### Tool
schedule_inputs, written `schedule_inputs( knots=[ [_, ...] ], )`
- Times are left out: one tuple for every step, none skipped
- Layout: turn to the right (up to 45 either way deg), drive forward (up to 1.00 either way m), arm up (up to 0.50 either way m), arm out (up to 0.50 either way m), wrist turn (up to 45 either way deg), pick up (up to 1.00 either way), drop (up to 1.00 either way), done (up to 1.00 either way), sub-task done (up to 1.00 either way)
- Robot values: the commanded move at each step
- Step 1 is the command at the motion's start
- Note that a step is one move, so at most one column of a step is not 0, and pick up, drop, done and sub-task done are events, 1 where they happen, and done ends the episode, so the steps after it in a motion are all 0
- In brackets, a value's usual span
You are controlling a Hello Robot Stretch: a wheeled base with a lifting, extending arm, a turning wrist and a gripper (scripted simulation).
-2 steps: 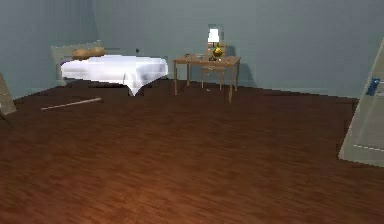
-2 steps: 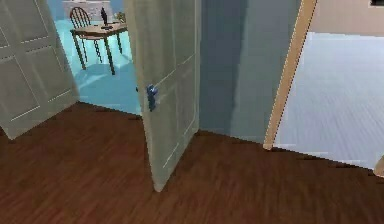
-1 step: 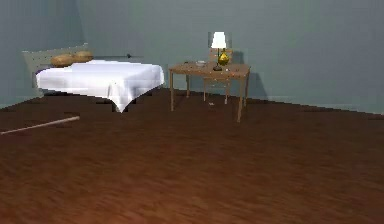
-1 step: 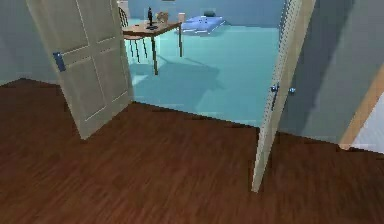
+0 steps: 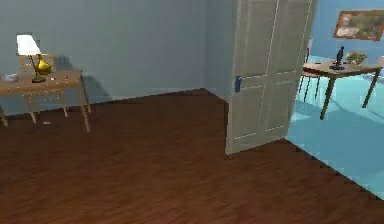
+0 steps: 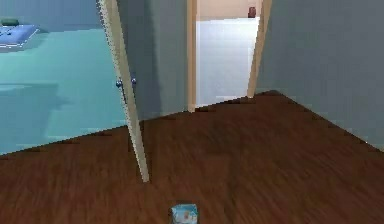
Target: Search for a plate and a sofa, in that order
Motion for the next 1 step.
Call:
schedule_inputs(
  knots=[
    [36.0,0.00,0.00,0.00,0.0,0.00,0.00,0.00,0.00]
  ],
)
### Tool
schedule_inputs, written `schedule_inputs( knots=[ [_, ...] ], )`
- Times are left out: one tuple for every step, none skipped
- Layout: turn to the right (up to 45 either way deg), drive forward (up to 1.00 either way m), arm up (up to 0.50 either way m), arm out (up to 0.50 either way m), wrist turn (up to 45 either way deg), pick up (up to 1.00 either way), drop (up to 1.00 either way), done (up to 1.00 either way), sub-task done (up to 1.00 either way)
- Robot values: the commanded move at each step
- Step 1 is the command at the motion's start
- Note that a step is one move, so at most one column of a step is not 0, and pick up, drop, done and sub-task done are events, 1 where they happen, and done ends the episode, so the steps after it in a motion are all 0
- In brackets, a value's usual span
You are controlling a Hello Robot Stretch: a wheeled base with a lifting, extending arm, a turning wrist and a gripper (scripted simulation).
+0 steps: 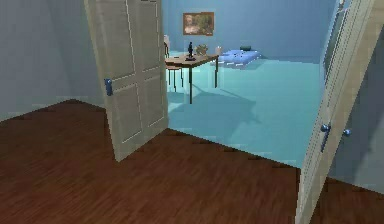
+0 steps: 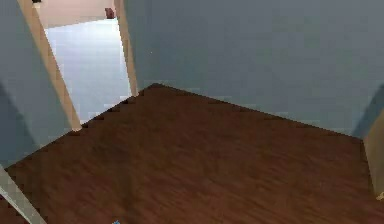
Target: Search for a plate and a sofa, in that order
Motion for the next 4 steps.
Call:
schedule_inputs(
  knots=[
    [0.0,1.00,0.00,0.00,0.0,0.00,0.00,0.00,0.00],
    [12.0,0.00,0.00,0.00,0.0,0.00,0.00,0.00,0.00],
    [0.0,0.15,0.00,0.00,0.0,0.00,0.00,0.00,0.00],
    [9.0,0.00,0.00,0.00,0.0,0.00,0.00,0.00,0.00]
  ],
)
